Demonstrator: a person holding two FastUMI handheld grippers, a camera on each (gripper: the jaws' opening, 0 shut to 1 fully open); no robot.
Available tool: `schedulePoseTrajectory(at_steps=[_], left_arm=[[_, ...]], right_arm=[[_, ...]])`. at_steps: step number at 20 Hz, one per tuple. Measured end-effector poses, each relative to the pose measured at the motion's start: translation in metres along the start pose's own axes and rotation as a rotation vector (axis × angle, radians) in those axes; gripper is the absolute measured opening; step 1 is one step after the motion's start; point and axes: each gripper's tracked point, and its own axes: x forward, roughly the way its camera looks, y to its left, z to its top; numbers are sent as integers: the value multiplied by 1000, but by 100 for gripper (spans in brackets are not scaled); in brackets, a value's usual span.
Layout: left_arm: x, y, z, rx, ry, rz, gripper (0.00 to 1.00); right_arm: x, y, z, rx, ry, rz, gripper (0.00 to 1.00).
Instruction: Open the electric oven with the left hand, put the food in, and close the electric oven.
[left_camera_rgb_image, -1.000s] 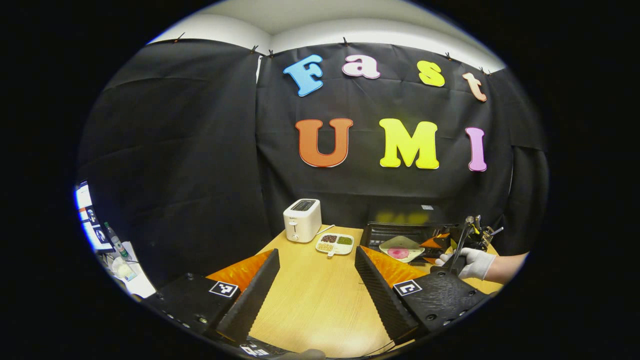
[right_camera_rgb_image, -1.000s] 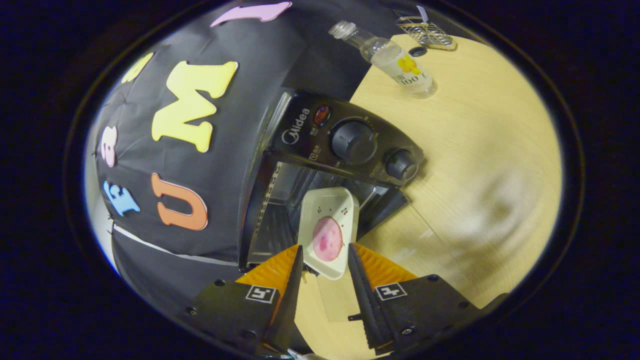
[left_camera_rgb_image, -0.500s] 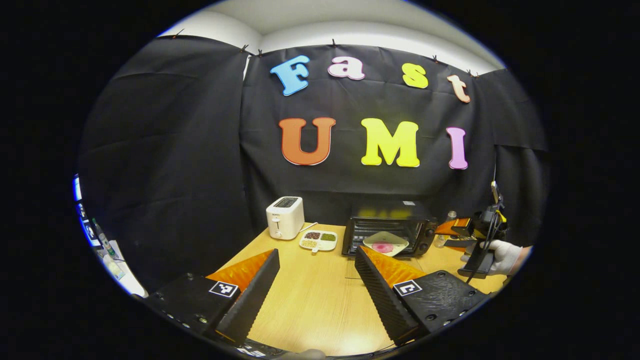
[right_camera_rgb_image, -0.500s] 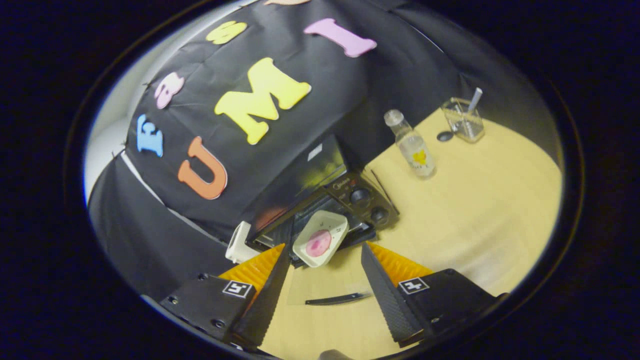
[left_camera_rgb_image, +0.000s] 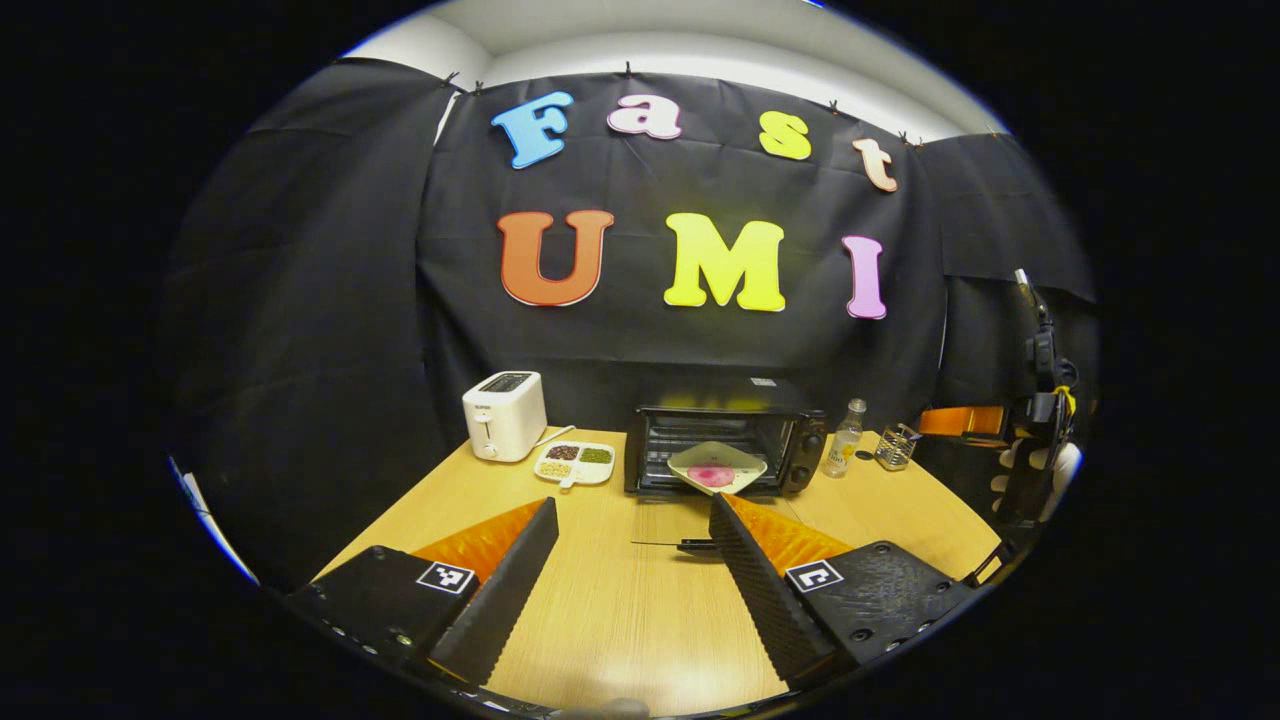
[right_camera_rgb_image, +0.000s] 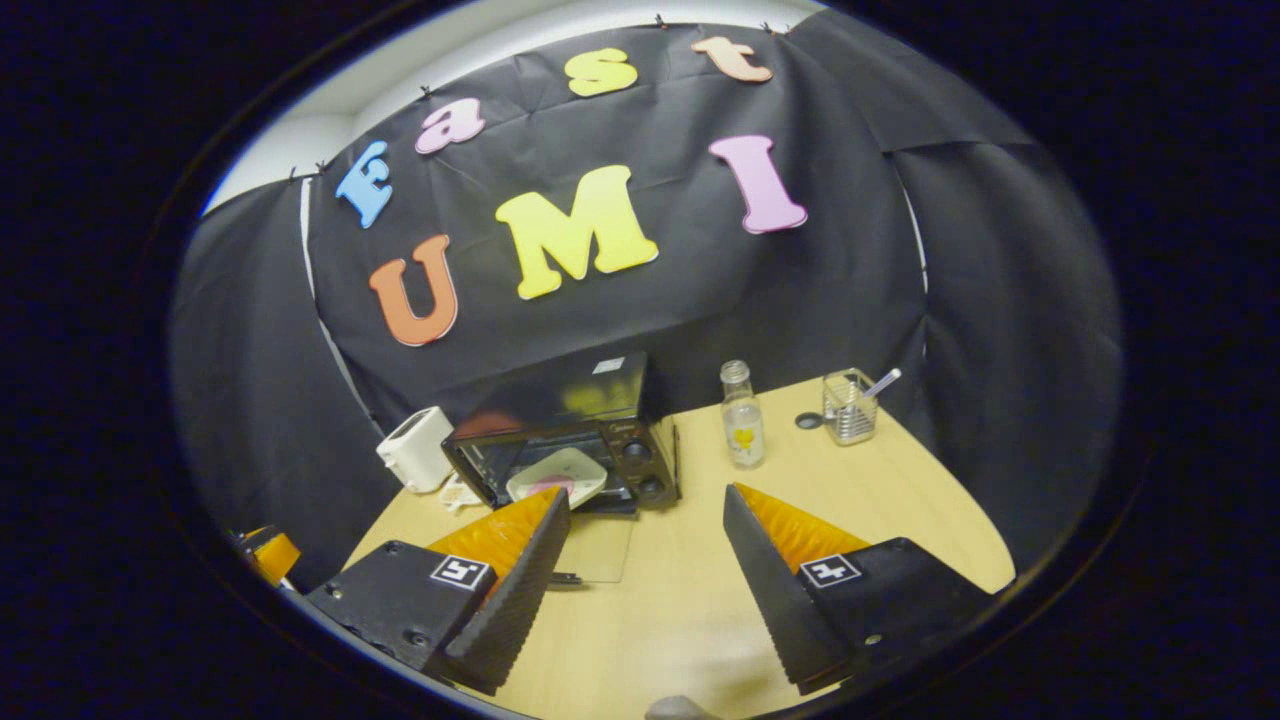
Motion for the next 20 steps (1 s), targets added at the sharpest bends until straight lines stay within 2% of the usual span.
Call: schedulePoseTrajectory(at_steps=[3,8,9,12,15,18,20], left_arm=[[16,-21,-20,35,30,-22,97],[51,-60,-84,82,149,-22,97],[57,-67,-95,92,181,-16,98],[75,-86,-126,105,229,22,97],[91,-111,-153,100,280,29,97],[106,-129,-173,111,324,-3,97],[119,-133,-180,116,340,-20,97]], right_arm=[[-23,-16,9,-53,-22,-8,98],[-43,-34,17,-131,-11,34,96],[-45,-40,17,-134,-1,43,98],[-49,-63,19,-151,21,58,98],[-50,-86,20,-161,53,77,96],[-53,-109,20,-180,92,54,95],[-54,-115,29,-168,77,32,98]])
